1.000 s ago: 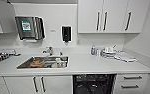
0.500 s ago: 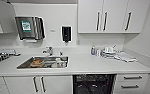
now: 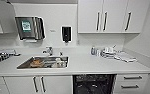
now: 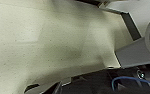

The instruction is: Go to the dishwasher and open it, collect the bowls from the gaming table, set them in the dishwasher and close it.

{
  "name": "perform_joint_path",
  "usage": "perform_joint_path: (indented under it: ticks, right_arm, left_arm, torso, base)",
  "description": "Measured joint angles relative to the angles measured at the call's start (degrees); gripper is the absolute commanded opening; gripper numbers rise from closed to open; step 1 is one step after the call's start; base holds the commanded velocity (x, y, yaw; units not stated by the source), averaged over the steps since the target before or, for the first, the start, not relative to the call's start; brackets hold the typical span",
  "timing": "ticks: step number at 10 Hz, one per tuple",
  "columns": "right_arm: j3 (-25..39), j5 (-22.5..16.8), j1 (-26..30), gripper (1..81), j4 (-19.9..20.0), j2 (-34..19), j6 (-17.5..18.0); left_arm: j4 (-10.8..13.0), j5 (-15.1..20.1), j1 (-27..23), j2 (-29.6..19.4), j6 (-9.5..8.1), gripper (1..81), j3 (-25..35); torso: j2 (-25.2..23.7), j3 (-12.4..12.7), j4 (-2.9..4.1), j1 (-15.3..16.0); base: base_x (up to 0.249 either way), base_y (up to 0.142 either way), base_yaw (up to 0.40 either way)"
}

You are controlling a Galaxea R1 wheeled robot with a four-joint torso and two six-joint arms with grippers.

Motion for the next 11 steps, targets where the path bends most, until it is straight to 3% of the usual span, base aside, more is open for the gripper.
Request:
perform_joint_path:
  ticks: [2, 7, 11]
  right_arm:
    - [-2.0, 2.0, -3.0, 81.1, -1.9, 3.6, -1.4]
    - [-4.2, 2.1, -3.8, 81.1, -3.9, 6.2, -1.4]
    - [-6.8, 1.0, -3.9, 81.1, -4.5, 8.2, -1.4]
  left_arm:
    - [0.0, 0.4, 1.3, 3.6, -0.18, 81.1, -3.6]
    - [0.0, 4.5, 1.4, 9.4, -0.55, 81.1, -13.8]
    - [0.0, 6.2, 1.4, 11.7, -0.6, 81.1, -16.0]
  torso:
    - [1.3, 0.0, 0.0, -0.9]
    - [11.0, 0.0, 0.0, -7.2]
    - [19.1, 0.0, 0.0, -12.4]
  base:
    - [0.0, 0.0, 0.0]
    - [0.0, 0.0, 0.0]
    - [0.0, 0.0, 0.0]
